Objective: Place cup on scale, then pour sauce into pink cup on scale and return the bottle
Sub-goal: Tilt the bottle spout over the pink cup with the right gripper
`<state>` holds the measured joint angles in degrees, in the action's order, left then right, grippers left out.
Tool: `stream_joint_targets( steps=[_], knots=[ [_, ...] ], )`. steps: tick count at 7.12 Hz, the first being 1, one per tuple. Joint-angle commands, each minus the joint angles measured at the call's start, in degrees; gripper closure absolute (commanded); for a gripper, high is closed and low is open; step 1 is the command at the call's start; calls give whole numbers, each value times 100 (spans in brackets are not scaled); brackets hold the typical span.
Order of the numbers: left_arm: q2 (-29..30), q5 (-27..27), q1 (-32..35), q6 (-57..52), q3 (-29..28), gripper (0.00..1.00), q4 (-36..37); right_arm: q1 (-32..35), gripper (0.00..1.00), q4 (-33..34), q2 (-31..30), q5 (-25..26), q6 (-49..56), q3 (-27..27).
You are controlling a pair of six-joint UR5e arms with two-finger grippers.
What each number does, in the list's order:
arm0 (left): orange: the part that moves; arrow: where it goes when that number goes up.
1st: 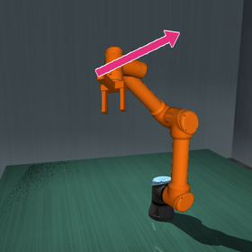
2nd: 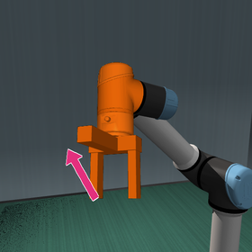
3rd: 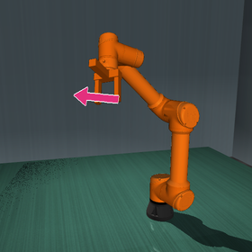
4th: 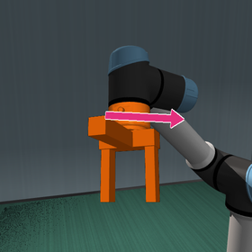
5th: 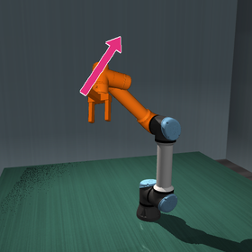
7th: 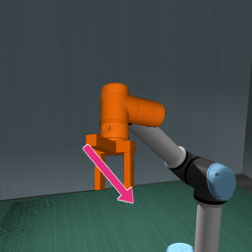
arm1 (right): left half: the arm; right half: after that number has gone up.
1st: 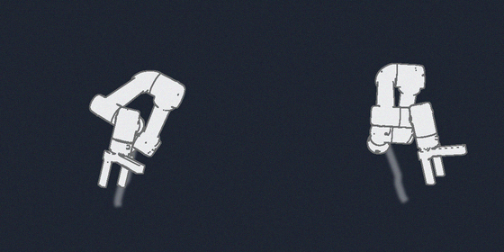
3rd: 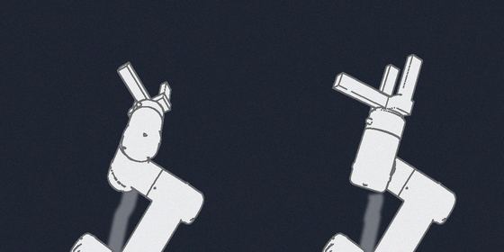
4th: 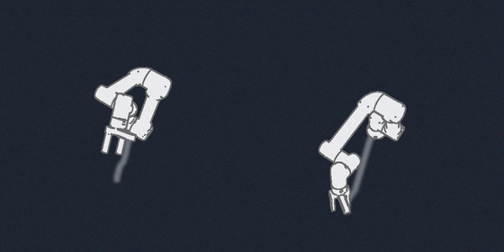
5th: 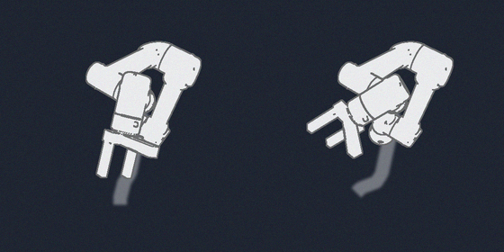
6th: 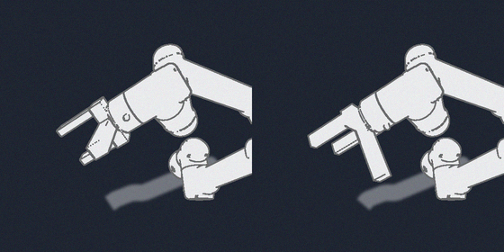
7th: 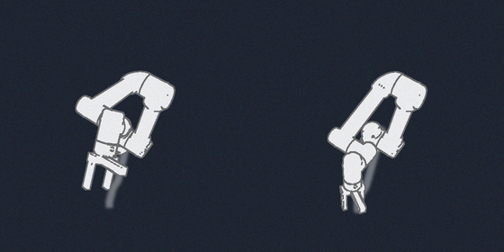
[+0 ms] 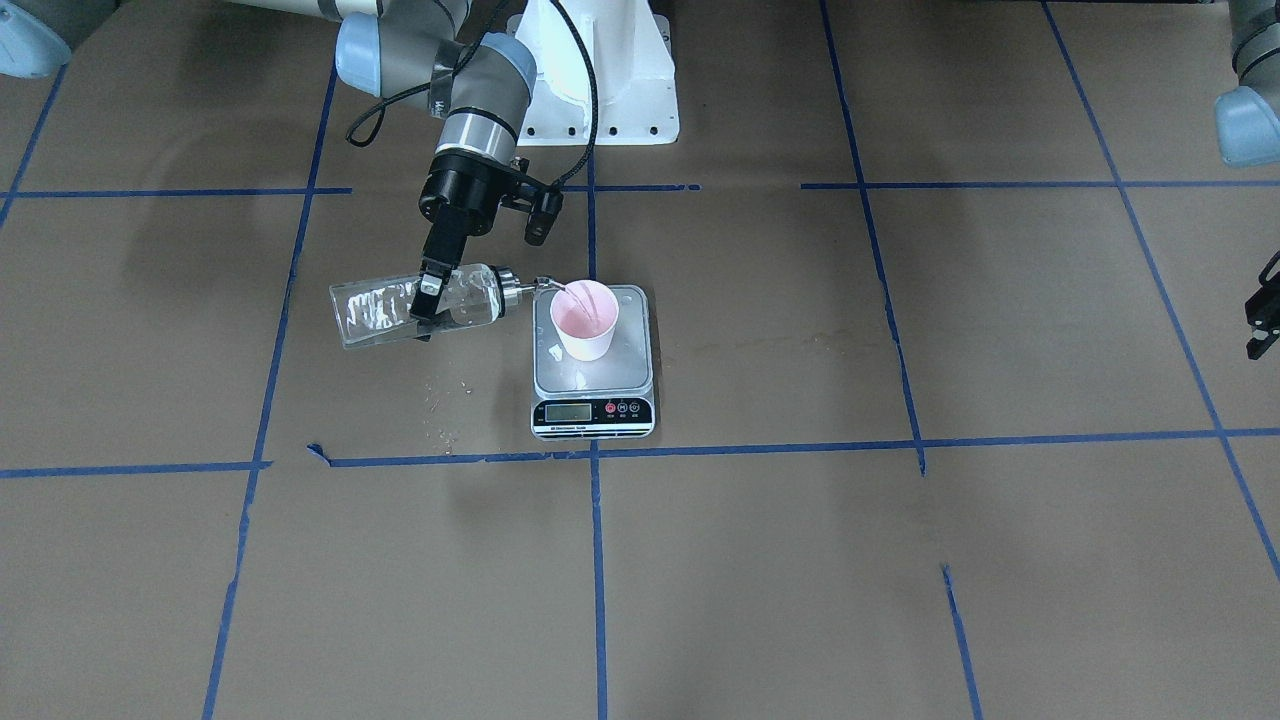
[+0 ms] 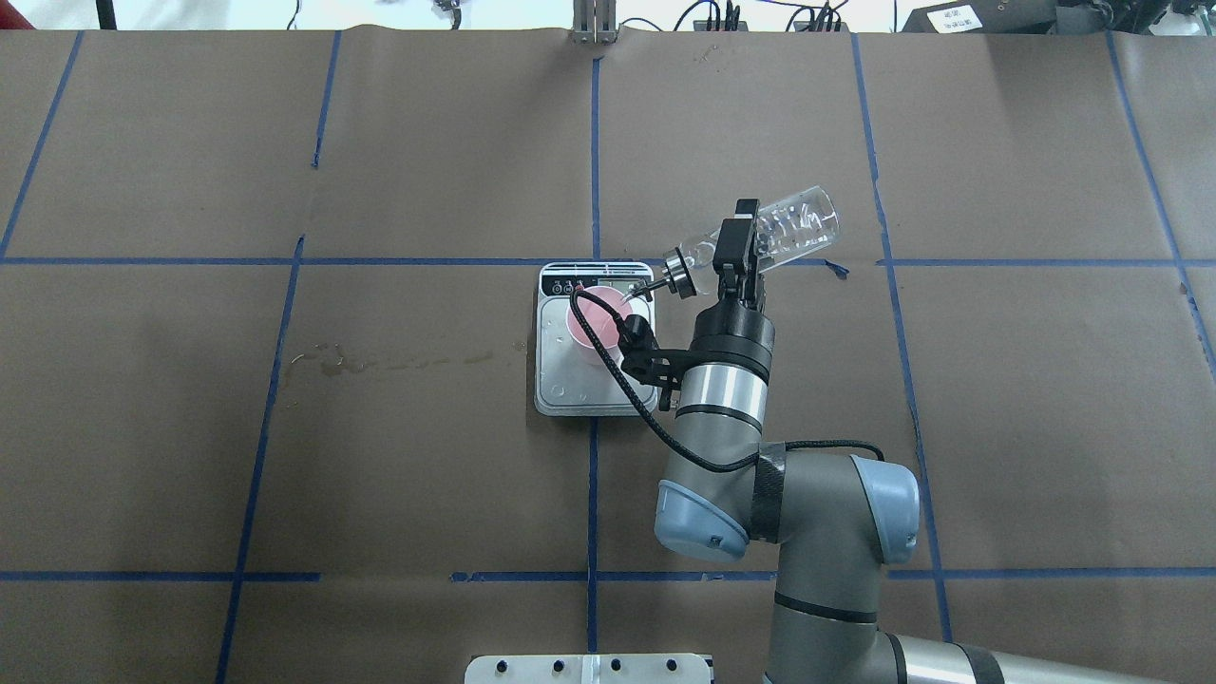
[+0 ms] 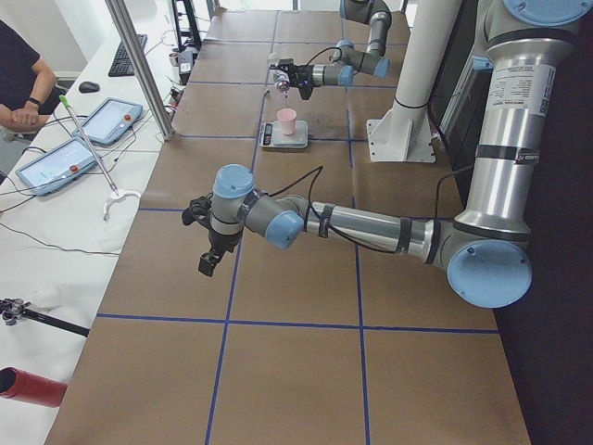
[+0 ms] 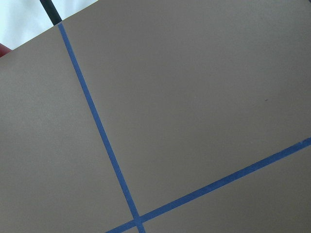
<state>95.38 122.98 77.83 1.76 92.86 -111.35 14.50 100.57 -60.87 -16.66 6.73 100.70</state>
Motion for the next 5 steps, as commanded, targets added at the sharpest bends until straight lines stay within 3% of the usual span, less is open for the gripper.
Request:
stream_joint_targets(
  steps=[1, 5],
  knots=[
    [7, 7, 22, 0, 4, 0, -1, 9, 100, -45, 5, 84, 241, -6],
    [51, 15, 39, 0, 4, 0, 25, -17, 100, -994, -92, -293, -573, -33]
  ],
)
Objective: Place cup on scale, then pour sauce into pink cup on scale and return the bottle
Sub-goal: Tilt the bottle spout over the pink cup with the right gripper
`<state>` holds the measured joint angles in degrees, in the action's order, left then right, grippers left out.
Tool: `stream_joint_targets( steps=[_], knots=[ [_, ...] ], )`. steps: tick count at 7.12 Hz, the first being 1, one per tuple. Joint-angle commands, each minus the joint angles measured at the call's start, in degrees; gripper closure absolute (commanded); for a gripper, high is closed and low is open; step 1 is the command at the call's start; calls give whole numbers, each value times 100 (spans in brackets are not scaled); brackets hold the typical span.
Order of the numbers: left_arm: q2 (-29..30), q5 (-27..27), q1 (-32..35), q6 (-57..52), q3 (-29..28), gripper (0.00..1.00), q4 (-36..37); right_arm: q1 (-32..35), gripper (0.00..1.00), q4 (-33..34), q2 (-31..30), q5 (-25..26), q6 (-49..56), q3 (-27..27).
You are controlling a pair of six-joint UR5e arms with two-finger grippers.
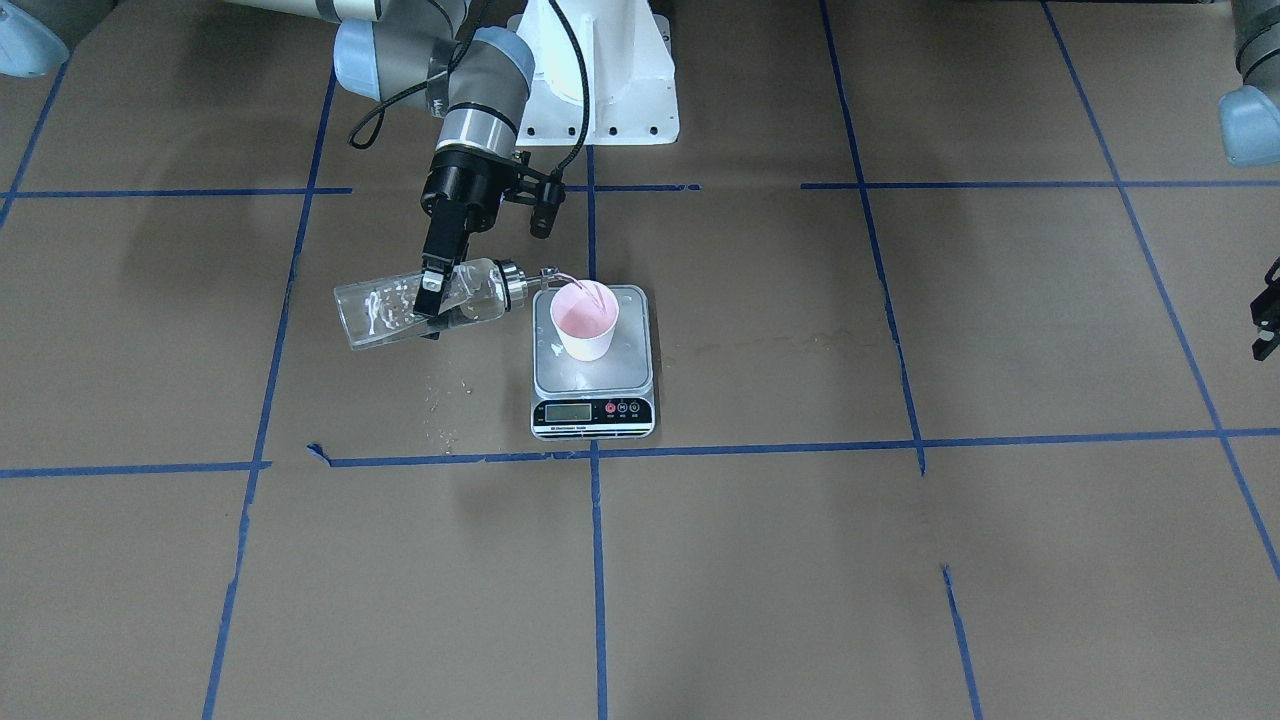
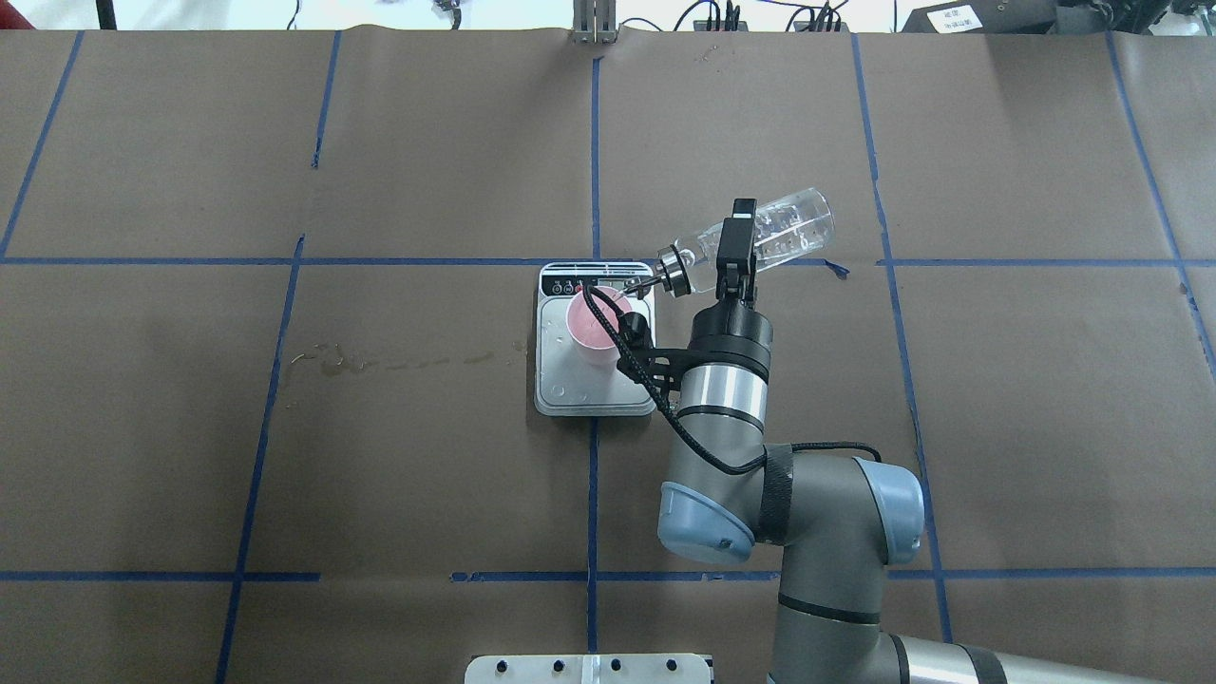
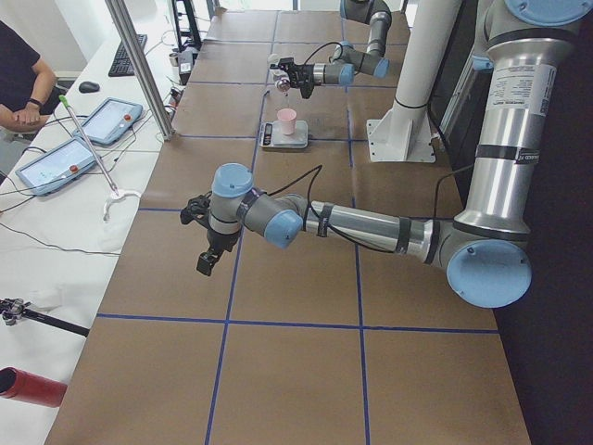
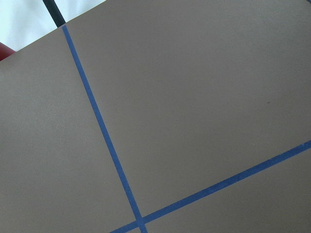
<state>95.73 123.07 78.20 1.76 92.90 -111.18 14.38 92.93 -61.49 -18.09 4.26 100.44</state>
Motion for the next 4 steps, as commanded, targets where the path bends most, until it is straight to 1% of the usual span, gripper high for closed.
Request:
stream_joint_targets(
  steps=[1, 2, 3, 4],
  knots=[
    [25, 7, 3, 0, 9, 0, 8, -23, 100, -231, -47, -325, -869, -7],
    [34, 7, 11, 0, 1, 0, 17, -23, 100, -240, -38, -371, -1153, -7],
    [34, 7, 11, 9, 9, 0, 17, -23, 100, -310, -29, -667, -1373, 19],
    [34, 7, 3, 9, 9, 0, 17, -14, 100, -615, -47, -896, -1932, 11]
  ],
)
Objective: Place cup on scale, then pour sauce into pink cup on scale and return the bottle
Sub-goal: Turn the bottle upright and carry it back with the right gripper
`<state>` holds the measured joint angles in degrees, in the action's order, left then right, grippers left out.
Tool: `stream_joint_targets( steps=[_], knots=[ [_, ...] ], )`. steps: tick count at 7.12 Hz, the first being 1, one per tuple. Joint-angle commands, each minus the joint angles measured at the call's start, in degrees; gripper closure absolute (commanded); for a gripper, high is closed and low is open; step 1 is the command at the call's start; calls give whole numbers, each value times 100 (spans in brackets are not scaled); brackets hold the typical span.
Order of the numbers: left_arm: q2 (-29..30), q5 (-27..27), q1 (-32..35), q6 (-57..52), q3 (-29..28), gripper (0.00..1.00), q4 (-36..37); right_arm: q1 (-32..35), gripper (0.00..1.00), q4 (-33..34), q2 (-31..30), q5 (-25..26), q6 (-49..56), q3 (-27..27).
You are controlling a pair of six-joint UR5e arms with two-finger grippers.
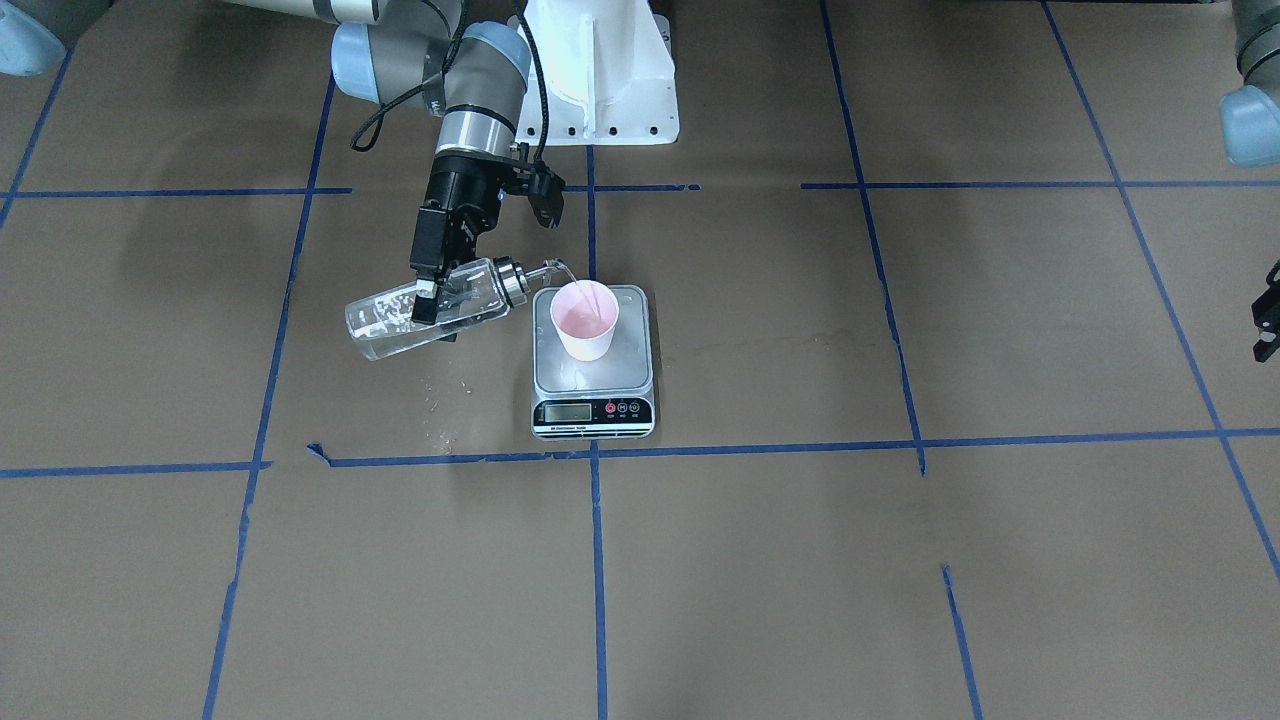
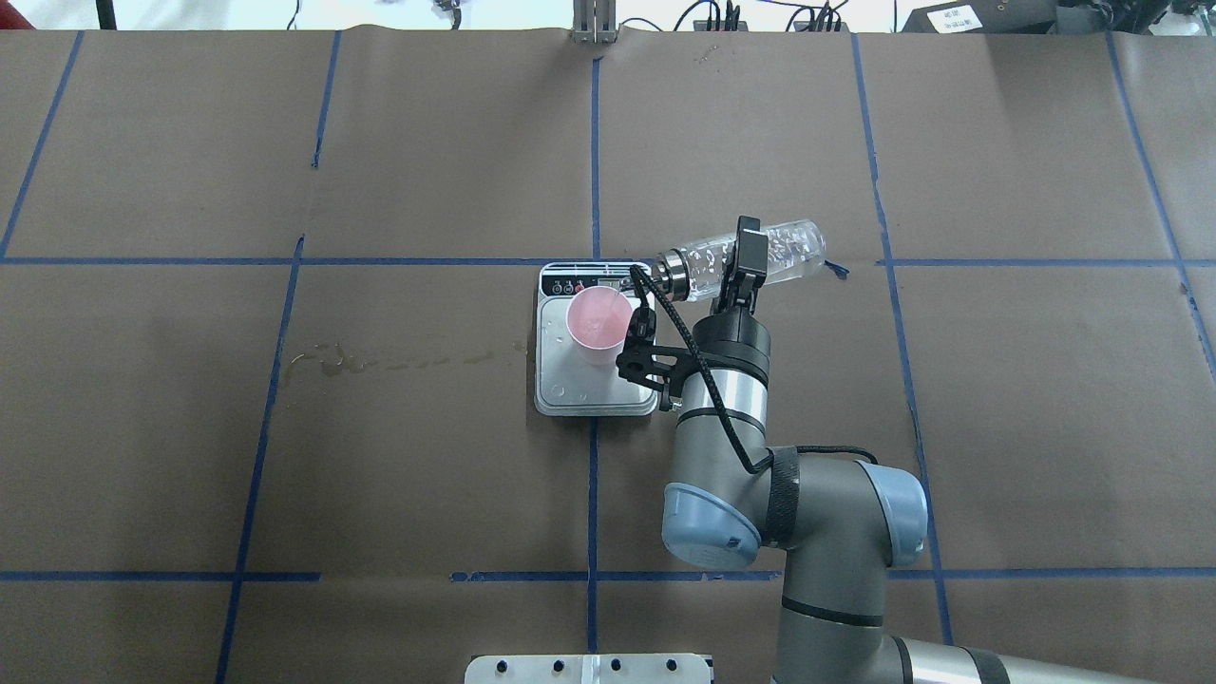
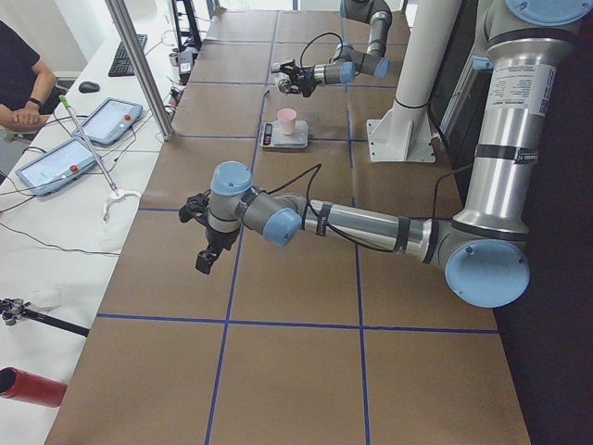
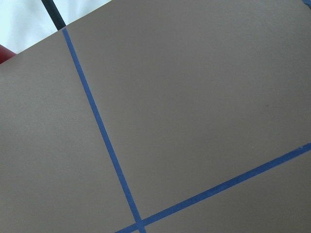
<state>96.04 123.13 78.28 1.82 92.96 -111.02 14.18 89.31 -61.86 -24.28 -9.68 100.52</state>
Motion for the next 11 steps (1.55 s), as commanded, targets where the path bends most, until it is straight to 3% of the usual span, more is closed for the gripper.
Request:
stream_joint_targets(
  steps=[1, 3, 4, 8, 9, 11],
  knots=[
    [2, -9, 3, 3, 3, 0, 1, 23, 100, -622, -36, -470, -970, 11],
    [20, -9, 3, 3, 29, 0, 1, 85, 100, -1475, -194, -1041, -2137, 29],
    [28, -9, 3, 12, 38, 0, 1, 207, 100, -1539, -203, -1235, -2883, 107],
    [72, -17, 3, 12, 91, 0, 1, 1147, 100, -1548, -1747, -2307, -4995, 845],
    [73, -17, 3, 12, 100, 0, 1, 1175, 100, -1557, -1968, -2579, -5992, 1099],
    [73, -35, 12, 12, 100, 0, -8, 1158, 100, -1557, -2356, -2756, -6938, 1259]
  ],
)
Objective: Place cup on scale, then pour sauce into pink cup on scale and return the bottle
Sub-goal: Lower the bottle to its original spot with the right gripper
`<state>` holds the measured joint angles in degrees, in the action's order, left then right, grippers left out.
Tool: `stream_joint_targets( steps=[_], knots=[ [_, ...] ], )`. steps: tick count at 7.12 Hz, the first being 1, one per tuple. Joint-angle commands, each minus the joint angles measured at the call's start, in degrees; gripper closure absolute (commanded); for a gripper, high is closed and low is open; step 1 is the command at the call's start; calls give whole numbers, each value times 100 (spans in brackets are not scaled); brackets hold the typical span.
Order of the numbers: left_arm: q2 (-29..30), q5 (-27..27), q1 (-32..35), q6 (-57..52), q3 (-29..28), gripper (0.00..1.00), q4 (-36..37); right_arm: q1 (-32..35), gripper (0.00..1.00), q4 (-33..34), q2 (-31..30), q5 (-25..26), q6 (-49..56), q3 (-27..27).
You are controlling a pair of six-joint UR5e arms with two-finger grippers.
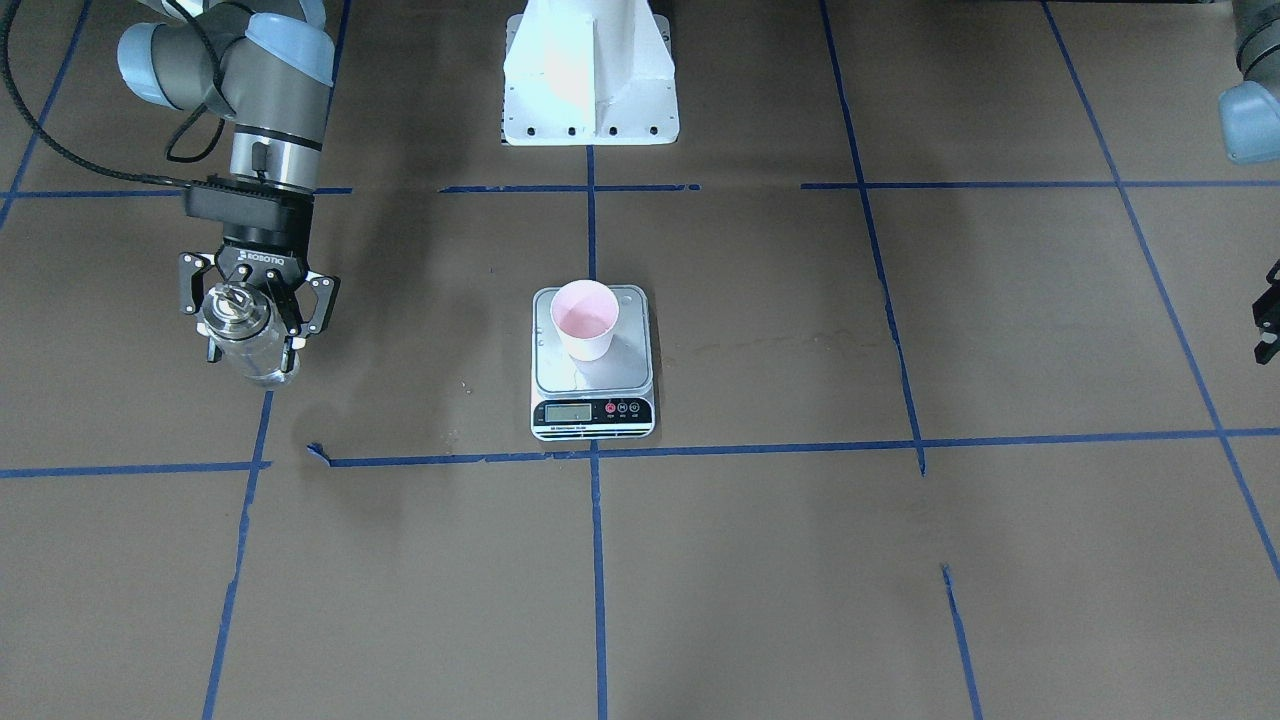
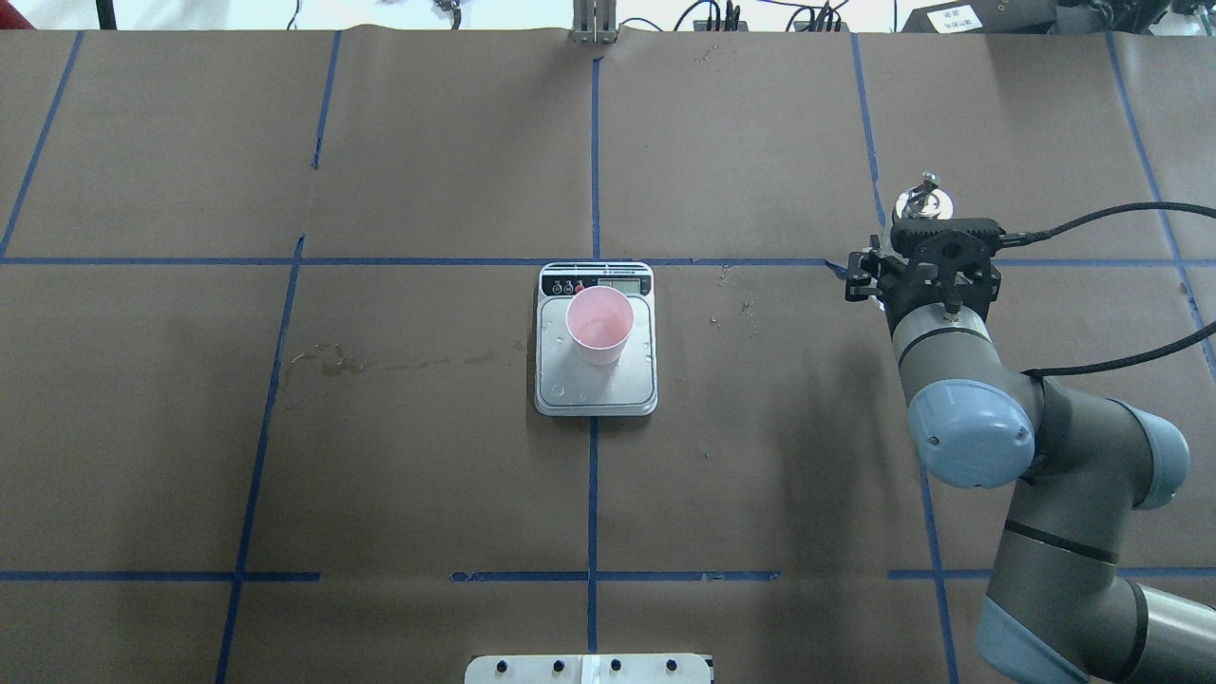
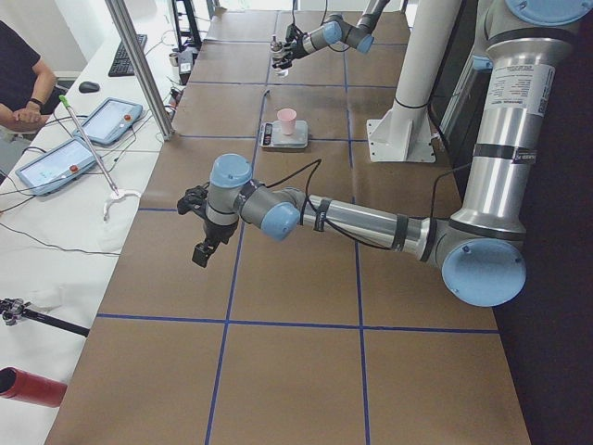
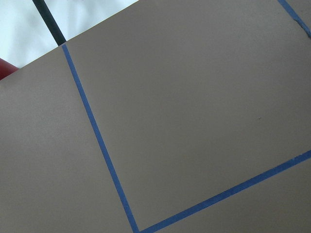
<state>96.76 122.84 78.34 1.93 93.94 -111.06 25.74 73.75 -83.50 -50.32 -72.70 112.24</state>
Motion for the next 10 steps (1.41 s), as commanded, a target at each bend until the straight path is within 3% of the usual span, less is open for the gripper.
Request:
stream_joint_targets(
  steps=[1, 5, 10],
  knots=[
    [1, -6, 23, 0, 19, 0, -3, -7, 100, -1, -202, -275, -1110, 44],
    [1, -32, 24, 0, 19, 0, -12, -384, 100, -10, -430, 267, -1791, -185],
    [36, -50, 24, 0, 19, 0, -12, -517, 100, 7, -421, 269, -2011, -501]
  ],
)
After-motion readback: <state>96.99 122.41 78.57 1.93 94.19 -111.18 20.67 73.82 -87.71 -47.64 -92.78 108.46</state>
